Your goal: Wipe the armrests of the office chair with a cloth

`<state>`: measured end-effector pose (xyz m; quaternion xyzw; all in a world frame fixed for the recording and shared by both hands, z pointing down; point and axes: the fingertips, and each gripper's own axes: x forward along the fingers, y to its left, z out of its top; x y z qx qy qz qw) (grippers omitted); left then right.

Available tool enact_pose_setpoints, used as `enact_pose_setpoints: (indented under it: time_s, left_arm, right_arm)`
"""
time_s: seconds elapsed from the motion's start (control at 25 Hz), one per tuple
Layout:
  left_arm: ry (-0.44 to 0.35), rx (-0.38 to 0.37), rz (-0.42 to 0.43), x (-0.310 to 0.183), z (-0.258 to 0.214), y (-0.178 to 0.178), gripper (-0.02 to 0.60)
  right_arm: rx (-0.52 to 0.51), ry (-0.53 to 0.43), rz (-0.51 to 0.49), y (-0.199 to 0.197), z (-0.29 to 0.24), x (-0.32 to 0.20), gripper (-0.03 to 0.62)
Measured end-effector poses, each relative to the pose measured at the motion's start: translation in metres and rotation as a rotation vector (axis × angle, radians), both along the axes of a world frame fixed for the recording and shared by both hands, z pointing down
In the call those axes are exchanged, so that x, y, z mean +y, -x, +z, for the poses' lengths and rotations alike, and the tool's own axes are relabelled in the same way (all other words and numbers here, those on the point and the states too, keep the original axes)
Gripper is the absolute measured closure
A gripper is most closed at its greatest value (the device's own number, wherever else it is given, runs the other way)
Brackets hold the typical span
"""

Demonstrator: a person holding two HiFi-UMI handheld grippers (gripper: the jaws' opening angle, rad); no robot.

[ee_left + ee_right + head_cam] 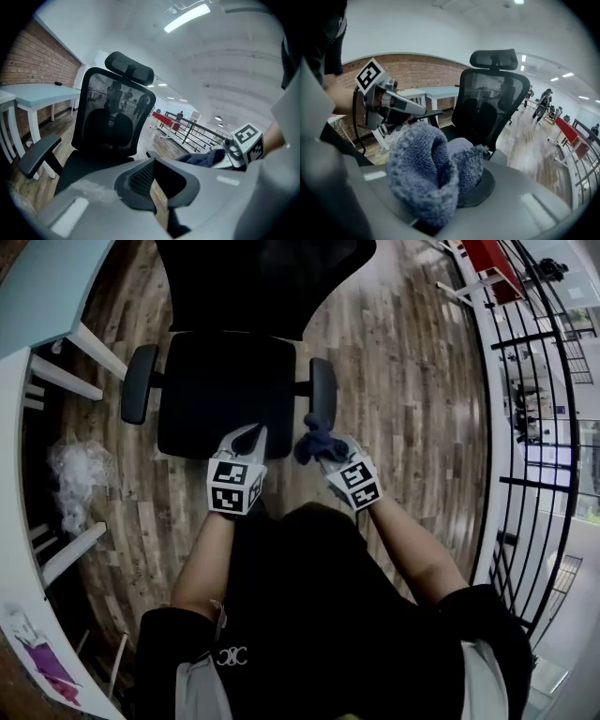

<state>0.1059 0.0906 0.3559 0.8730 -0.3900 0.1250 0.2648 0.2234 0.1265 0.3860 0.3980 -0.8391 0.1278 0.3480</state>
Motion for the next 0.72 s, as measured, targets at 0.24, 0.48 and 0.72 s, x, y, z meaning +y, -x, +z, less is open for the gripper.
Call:
enact_pose_setpoints:
  time_s: [0.24, 0.48, 0.72]
  left_arm:
    - [0.047, -0.017, 0.013, -0.003, 0.025, -0.001, 0.575]
    - [0.100, -0.046, -0.017, -0.008, 0.049, 0.001, 0.575]
    - [0.152, -0.040, -0.116, -0.014, 0.061, 0.003, 0.575]
  right_arm:
    - [0.082, 0.168, -0.056, -0.006, 0.059, -0.016, 0.545]
    - [0.150, 0.346, -0.180, -0.010, 0.116, -0.014, 0.545]
    - [0.193, 0.470, -0.257, -0.026, 0.150, -0.021, 0.545]
